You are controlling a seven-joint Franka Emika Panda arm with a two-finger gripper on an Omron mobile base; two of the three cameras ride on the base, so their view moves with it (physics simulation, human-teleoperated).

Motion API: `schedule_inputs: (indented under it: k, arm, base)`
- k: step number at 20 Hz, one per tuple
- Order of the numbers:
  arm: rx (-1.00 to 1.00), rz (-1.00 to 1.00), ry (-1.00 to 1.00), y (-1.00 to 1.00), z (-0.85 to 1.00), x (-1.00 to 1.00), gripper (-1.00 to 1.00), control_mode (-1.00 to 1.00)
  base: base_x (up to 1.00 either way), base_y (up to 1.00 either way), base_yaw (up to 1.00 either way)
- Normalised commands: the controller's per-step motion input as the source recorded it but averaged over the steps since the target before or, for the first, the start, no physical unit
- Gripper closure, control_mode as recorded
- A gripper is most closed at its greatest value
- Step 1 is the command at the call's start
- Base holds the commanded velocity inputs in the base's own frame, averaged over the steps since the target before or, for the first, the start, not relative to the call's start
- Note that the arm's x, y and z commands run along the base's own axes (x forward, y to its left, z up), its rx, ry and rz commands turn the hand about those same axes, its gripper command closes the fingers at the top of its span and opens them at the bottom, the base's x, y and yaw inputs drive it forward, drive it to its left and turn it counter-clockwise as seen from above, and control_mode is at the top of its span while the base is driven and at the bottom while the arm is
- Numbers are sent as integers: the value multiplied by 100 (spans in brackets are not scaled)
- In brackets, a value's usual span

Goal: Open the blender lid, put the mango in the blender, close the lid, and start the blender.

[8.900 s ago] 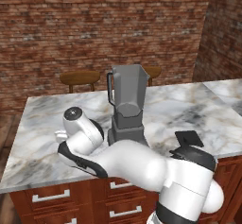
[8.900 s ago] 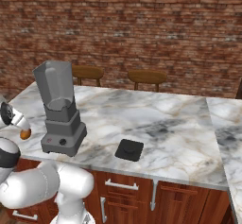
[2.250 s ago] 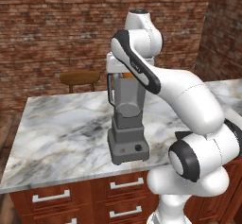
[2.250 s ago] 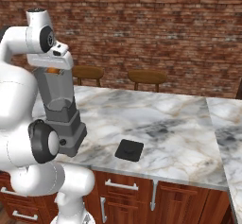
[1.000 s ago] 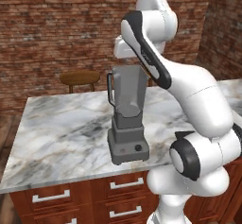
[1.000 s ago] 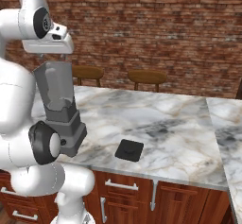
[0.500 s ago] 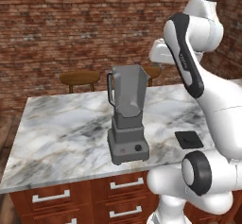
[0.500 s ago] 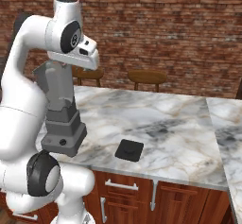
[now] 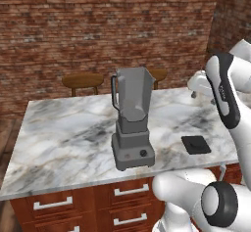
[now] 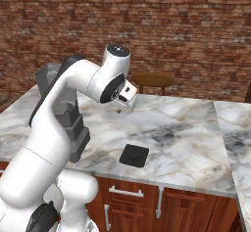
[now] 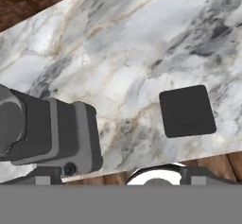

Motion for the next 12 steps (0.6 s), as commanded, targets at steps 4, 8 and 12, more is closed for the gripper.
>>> schedule_inputs:
  k: [4,8,12]
  arm:
    - [3,-16,7,-100,-100,-3,-100,-100]
    - [0,-16,15,-87,-98,0,-100,-100]
    - [0,-11,21,-44,-81,4,-100,-100]
  base:
    - [0,0,0]
    - [0,0,0]
    - [0,0,0]
